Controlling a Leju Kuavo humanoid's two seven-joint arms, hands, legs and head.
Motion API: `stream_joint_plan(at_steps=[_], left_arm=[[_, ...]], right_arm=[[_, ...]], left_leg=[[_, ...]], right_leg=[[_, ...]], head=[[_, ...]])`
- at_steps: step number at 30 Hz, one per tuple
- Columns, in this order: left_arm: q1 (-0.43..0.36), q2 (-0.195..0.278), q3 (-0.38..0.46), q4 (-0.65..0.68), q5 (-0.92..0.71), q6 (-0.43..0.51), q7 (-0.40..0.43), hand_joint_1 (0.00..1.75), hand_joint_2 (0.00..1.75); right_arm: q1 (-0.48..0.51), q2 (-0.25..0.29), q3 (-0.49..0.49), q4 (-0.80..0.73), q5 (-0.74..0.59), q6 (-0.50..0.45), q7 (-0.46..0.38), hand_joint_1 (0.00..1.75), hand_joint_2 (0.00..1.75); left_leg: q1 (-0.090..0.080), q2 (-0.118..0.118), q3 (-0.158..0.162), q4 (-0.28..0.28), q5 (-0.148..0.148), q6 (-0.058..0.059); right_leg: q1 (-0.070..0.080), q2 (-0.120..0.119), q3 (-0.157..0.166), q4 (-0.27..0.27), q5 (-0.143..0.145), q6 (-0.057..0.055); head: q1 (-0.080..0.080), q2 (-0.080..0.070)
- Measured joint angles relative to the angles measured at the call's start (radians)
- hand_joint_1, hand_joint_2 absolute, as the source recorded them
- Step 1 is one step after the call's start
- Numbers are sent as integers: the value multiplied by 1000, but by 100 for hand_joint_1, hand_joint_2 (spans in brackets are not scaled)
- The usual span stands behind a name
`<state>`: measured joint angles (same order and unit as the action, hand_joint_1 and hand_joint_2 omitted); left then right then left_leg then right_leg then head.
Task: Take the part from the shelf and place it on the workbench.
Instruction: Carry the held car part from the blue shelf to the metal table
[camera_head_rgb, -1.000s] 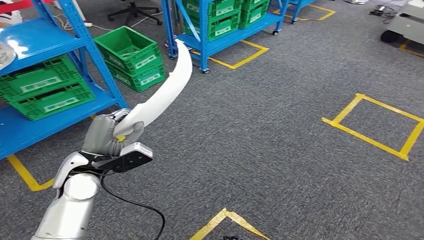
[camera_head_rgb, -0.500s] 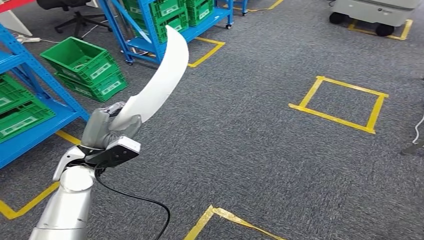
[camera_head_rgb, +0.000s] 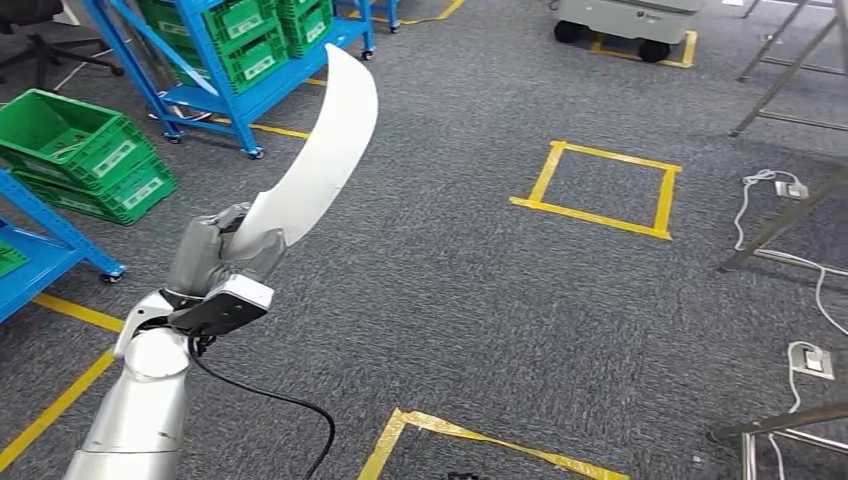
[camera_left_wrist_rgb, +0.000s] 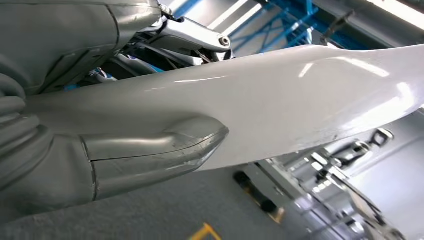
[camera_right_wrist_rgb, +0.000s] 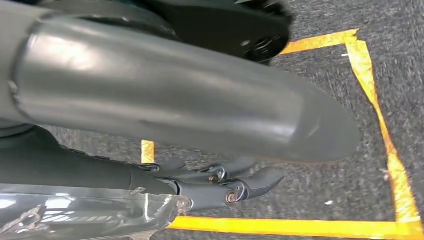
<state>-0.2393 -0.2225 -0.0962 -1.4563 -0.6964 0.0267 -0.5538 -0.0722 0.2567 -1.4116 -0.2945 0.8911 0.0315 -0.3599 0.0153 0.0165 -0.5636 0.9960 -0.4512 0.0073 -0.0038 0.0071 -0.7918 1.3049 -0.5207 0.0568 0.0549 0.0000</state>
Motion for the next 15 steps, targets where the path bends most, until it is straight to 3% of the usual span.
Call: stream_joint_plan(at_steps=[1, 2, 4, 6, 9, 11, 13, 15], left_arm=[[1, -1, 1, 0, 9, -7, 0, 175, 175], [1, -2, 2, 0, 18, -15, 0, 175, 175], [0, -5, 5, 0, 39, -35, 0, 175, 175], [-3, -8, 8, 0, 62, -57, 1, 175, 175], [-5, -10, 9, 0, 88, -80, 2, 175, 175], [-6, -11, 10, 0, 93, -84, 2, 175, 175], [-5, -10, 10, 0, 95, -85, 1, 175, 175], [0, -8, 12, 0, 98, -87, 1, 175, 175]], right_arm=[[1, 0, 0, 0, 0, 0, -1, 0, 0], [1, 0, 0, 0, 0, 0, -3, 0, 0], [1, 0, 0, 0, -1, 0, -10, 0, 0], [-1, 0, 0, 0, -2, 2, -18, 0, 0], [-1, 0, 1, 0, -2, 3, -23, 0, 0], [1, 0, 1, -1, -2, 3, -24, 0, 0], [0, 0, 1, -1, -2, 3, -25, 0, 0], [0, 0, 1, -1, -1, 3, -25, 0, 0]], left_leg=[[-1, 15, 1, 0, -1, 0], [-1, 28, 2, 0, -2, -2], [-3, 50, 7, 1, -8, -9], [-8, 67, 12, 3, -13, -18], [-9, 86, 16, 0, -17, -32], [-5, 54, 3, 35, -45, -40], [-4, 5, -52, 152, -106, -42], [-6, -10, -117, 278, -150, -40]], right_leg=[[-1, -4, 1, 6, 5, 1], [-2, -9, 24, -31, 27, 2], [1, -41, 109, -170, 80, 2], [5, -63, 162, -260, 101, -7], [7, -36, 162, -271, 103, -29], [4, -15, 162, -273, 105, -41], [2, 6, 163, -274, 106, -50], [2, 32, 162, -274, 106, -54]], head=[[0, 0], [0, 0], [1, 0], [0, 0], [-2, 0], [-3, 0], [-6, 0], [-9, 0]])
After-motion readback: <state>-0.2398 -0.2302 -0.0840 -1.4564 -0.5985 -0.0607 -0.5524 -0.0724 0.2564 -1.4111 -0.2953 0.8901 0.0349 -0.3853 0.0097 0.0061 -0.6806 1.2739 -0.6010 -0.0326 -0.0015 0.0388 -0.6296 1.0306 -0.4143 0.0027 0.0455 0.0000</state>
